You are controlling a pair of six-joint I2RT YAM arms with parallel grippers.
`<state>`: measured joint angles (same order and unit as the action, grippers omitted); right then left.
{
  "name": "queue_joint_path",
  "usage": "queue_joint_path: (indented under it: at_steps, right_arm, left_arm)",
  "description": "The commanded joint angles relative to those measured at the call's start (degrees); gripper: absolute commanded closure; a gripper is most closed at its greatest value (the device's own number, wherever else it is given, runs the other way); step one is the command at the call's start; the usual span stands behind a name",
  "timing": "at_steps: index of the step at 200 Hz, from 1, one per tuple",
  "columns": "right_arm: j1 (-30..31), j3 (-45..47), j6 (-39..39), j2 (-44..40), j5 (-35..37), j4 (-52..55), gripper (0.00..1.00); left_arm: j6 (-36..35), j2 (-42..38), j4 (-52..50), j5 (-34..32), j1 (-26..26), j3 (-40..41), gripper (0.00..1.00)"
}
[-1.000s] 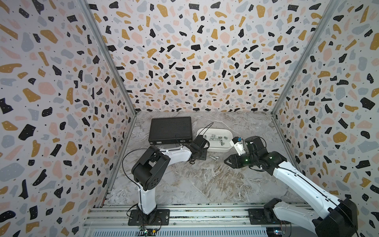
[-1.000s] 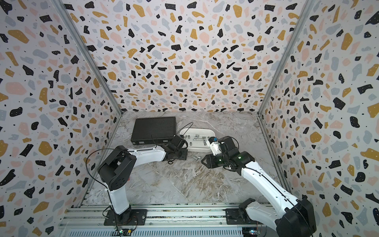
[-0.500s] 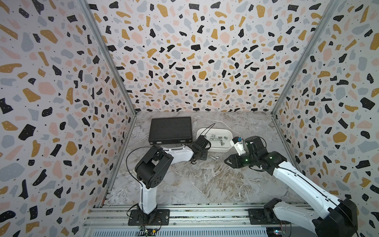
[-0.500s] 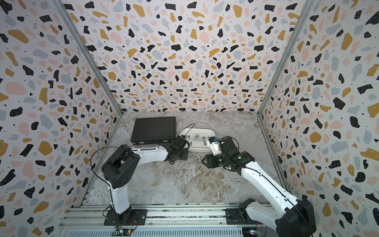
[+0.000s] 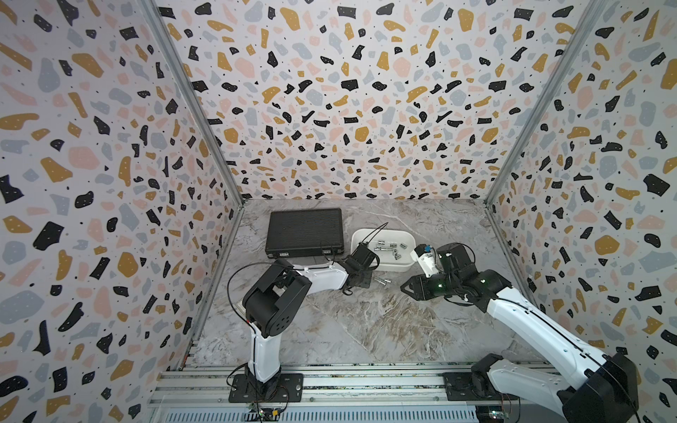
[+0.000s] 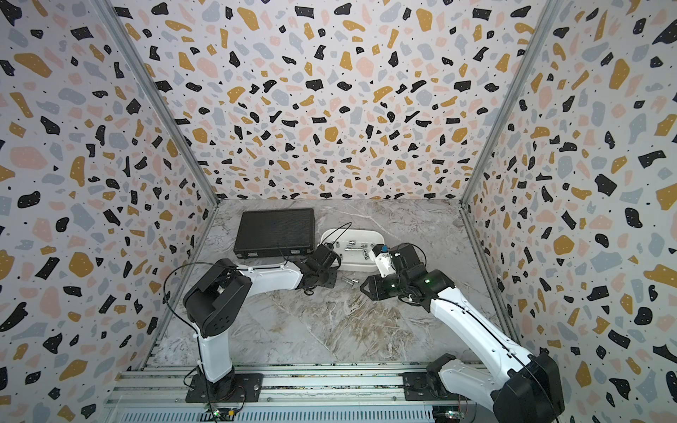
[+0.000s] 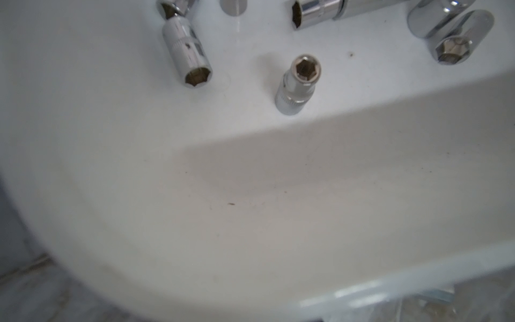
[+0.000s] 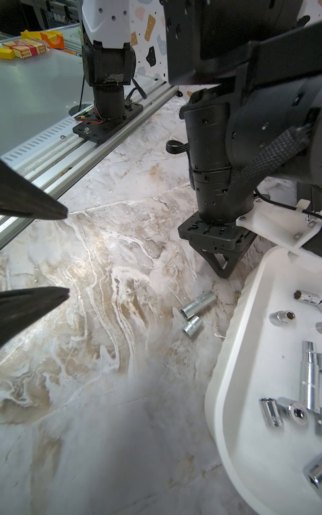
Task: Put the socket on the desktop into the storage box
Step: Pick up the socket head at the center of the board, then place the socket head in the storage box.
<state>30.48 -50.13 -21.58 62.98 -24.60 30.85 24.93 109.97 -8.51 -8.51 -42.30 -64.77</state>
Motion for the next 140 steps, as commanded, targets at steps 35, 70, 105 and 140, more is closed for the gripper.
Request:
queue_joint_path:
  at_steps: [35,70,105,140]
  right_arm:
    - [-0.14,0.72,-0.01,-0.64,0.54,0.16,0.55]
    - [-0.17,0.72,-0.36,-0.45,0.74,0.09,0.55]
    - [-0.41,0.5,-1.25,0.75,1.64,-0.11,0.56]
    - [-0.52,-0.87,-1.8,1.99,2.69,-0.11,0.56]
  left_arm:
    - [-0.12,-2.45,-1.61,0.36,-0.45,0.66,0.82]
    - [0.72,-6.59,-3.91,1.68,-0.49,1.04,0.82]
    - [2.56,-10.7,-4.43,3.69,-0.48,1.26,0.82]
    - [2.69,-11.8,-7.35,5.42,-0.48,-2.04,0.82]
